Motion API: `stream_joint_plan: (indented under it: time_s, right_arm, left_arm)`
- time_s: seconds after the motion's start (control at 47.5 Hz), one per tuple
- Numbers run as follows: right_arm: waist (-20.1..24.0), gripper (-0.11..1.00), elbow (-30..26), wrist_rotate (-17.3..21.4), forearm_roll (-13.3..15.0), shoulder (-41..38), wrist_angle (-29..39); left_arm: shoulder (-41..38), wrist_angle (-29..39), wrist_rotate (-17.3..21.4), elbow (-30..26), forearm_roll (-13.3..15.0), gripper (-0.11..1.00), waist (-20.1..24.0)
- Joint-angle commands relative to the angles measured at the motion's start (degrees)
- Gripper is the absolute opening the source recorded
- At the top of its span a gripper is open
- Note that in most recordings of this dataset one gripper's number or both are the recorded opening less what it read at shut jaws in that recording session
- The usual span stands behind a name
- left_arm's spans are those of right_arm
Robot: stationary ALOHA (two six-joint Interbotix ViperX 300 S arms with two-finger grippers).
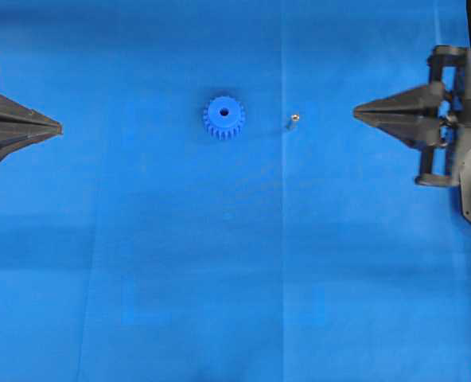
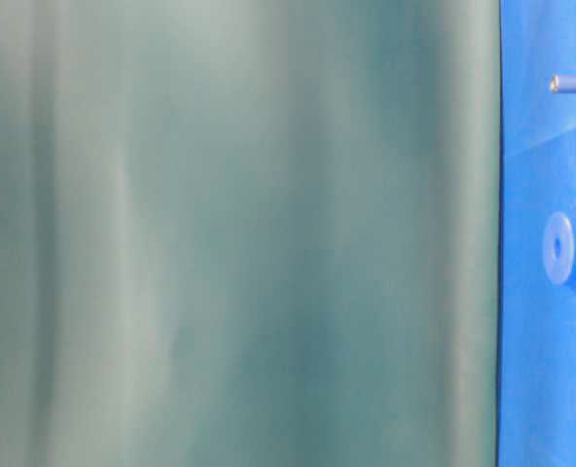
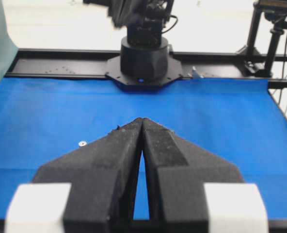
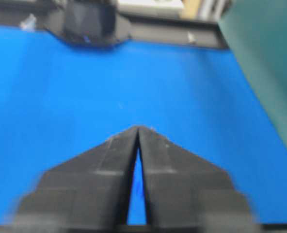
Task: Insert the shaft placed at a random location into the center hole of the small gear at another random location.
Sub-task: 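Move the right gripper left toward the small silver shaft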
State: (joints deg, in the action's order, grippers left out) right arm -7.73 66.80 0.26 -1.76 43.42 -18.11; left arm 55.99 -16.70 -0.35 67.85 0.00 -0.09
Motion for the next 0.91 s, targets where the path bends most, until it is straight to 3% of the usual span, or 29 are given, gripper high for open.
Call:
stream_joint_plan:
  time_s: [0.0,0.211,0.253,0.379,0.737,0.885]
  right_arm:
    - [-1.49,0.16,-0.35,0.09,-1.32,-4.04,-2.46]
    - [-4.31,0.76,-0.53,0.09,-3.08,-16.00,-9.05]
    - [-4.57,0.82,-0.79,0.09,-3.25,-18.46,-10.37]
    - [-5.54,0.72,-1.76,0.09,-4.39,-25.66,-13.97]
    - [-6.33,0.72,-2.64,0.09,-8.00,-40.17,-23.12]
    - [-6.33,0.72,-2.90,0.18,-8.17,-43.68,-24.61]
  left_arm:
    - [-0.18,-0.26,-0.09,-0.62,-0.09,0.00,0.00]
    - [-0.18,-0.26,-0.09,-0.44,-0.09,0.00,0.00]
    - [-0.09,-0.26,-0.09,-0.44,-0.09,0.00,0.00]
    - [0.18,-0.26,-0.09,-0.35,-0.09,0.00,0.00]
    - [1.14,0.18,-0.09,0.09,-0.09,0.00,0.00]
    - [1.41,0.79,-0.09,0.26,-0.09,0.00,0.44]
